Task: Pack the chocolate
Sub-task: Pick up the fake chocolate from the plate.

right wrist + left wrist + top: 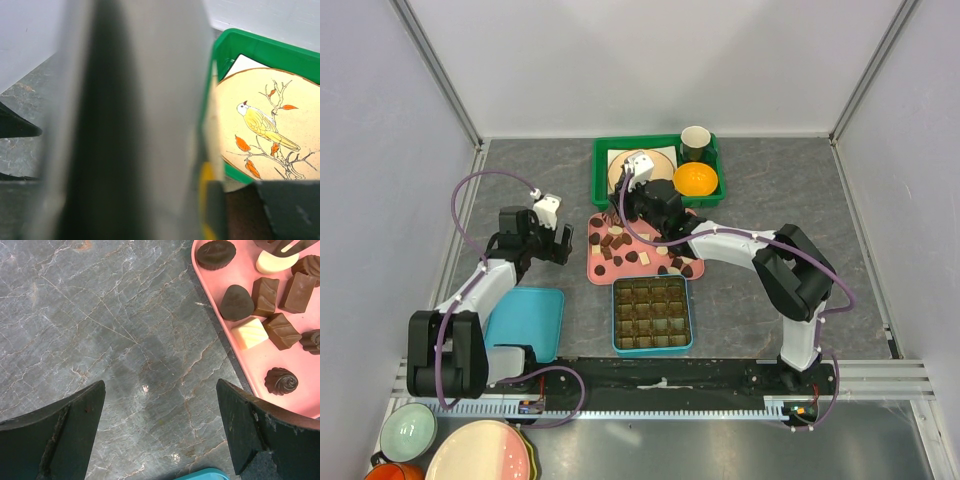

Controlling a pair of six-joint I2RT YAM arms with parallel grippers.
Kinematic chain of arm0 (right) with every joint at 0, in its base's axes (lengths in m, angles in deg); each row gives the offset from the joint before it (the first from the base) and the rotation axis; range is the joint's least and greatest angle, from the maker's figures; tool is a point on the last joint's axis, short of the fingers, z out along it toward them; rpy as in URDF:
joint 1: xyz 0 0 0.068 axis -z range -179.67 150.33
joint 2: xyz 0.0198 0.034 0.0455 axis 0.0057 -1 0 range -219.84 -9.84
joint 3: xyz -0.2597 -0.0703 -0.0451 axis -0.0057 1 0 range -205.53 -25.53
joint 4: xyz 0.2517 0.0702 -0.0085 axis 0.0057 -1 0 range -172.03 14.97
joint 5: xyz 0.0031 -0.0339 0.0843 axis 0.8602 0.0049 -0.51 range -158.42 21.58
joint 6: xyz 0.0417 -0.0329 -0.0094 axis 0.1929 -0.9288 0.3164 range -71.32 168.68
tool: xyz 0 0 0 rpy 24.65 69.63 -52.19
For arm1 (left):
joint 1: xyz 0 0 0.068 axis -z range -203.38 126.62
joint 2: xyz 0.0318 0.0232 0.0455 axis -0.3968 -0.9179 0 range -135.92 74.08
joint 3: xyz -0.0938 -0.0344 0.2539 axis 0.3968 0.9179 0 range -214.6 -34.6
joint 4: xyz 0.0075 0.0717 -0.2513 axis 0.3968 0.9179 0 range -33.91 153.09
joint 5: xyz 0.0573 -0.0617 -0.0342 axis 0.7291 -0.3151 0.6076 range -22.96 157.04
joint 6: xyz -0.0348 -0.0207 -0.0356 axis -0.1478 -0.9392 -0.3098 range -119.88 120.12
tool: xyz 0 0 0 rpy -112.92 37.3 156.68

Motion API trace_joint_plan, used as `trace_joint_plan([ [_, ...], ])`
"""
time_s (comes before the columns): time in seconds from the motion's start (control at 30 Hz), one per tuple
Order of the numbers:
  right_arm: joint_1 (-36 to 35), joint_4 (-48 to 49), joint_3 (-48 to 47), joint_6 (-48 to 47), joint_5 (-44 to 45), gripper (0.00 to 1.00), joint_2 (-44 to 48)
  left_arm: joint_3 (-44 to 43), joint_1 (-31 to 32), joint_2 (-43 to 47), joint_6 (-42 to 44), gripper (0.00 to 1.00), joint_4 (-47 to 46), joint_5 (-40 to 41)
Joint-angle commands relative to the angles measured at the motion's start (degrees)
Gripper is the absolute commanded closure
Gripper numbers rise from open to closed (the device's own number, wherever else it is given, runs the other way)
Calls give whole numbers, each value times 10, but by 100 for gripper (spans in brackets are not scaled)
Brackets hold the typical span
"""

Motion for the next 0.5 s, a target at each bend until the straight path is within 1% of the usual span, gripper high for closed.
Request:
trace_joint_plan([
  [0.0,2,23,-16,-14,-4,56,-6,0,-3,16,4,1,-19,-5],
  [0.47,8,12,-12,-4,-33,55,-22,-15,-3,30,0,1,1,-7],
])
